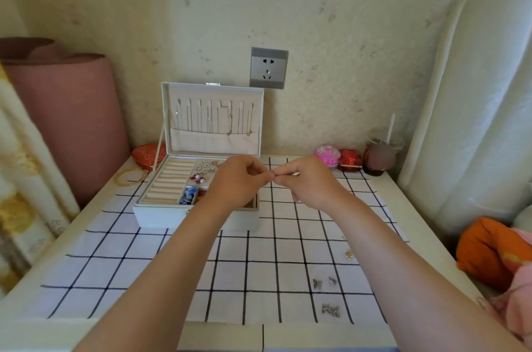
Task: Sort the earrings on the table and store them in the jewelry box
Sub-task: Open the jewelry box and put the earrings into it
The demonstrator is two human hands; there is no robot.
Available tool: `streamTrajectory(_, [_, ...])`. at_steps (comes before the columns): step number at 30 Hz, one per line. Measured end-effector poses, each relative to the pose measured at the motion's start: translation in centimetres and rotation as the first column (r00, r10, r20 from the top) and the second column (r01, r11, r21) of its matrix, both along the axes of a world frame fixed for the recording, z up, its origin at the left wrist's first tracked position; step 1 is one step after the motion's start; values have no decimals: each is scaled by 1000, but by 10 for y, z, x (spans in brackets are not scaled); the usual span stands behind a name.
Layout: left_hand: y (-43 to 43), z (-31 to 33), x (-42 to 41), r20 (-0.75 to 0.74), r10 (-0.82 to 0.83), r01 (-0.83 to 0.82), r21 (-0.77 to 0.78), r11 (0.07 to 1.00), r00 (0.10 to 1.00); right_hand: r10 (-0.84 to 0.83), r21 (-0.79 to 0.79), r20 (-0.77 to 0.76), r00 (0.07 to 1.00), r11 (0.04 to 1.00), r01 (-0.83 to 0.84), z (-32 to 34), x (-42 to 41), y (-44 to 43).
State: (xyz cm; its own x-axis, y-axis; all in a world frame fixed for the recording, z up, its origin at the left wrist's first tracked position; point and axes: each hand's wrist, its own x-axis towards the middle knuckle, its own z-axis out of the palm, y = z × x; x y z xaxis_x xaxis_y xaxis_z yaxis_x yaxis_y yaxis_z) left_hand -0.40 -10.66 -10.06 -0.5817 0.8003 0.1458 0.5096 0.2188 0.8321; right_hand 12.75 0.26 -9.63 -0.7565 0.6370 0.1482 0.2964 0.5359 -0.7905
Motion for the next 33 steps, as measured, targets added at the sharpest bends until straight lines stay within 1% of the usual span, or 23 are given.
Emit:
streamTrajectory(3, [-9,3,-15,152,-27,22,38,999,988,5,-17,-68,998,1000,-6,5,-17,-3])
streamTrajectory(5, [-13,3,-24,189,-42,29,75,997,981,-9,5,-108,994,1000,9,8,-30,-6])
streamTrajectory(7, [-17,5,-34,221,-54,26,124,992,974,-34,-37,-153,988,999,29,11,-43,-8])
streamTrajectory(11, [-23,6,-55,221,-43,14,134,991,974,-13,-103,-190,982,995,-7,13,-64,-15])
streamTrajectory(14, [-27,7,-69,225,-47,13,151,988,973,-13,-190,-229,973,981,-31,13,-80,-17])
streamTrajectory(18, [-29,10,-79,273,-20,-43,226,973,962,-27,-281,-240,970,959,-43,17,-98,-15])
streamTrajectory(21, [-27,11,-81,323,-15,-76,268,960,946,-46,-308,-236,971,951,-30,20,-106,-10])
streamTrajectory(23, [-24,10,-82,315,-13,-72,257,964,949,-47,-311,-231,972,950,-28,18,-106,-5])
streamTrajectory(25, [-21,9,-85,294,4,-73,227,971,956,-49,-286,-211,976,958,-14,15,-104,-1])
streamTrajectory(27, [-19,7,-89,273,31,-89,203,975,961,-38,-207,-170,985,978,2,13,-102,3])
streamTrajectory(30, [-20,5,-95,227,44,-87,185,979,973,29,17,-43,999,999,-28,7,-100,6])
streamTrajectory(33, [-23,1,-98,191,53,-86,168,982,980,34,202,114,993,978,-57,-1,-102,4])
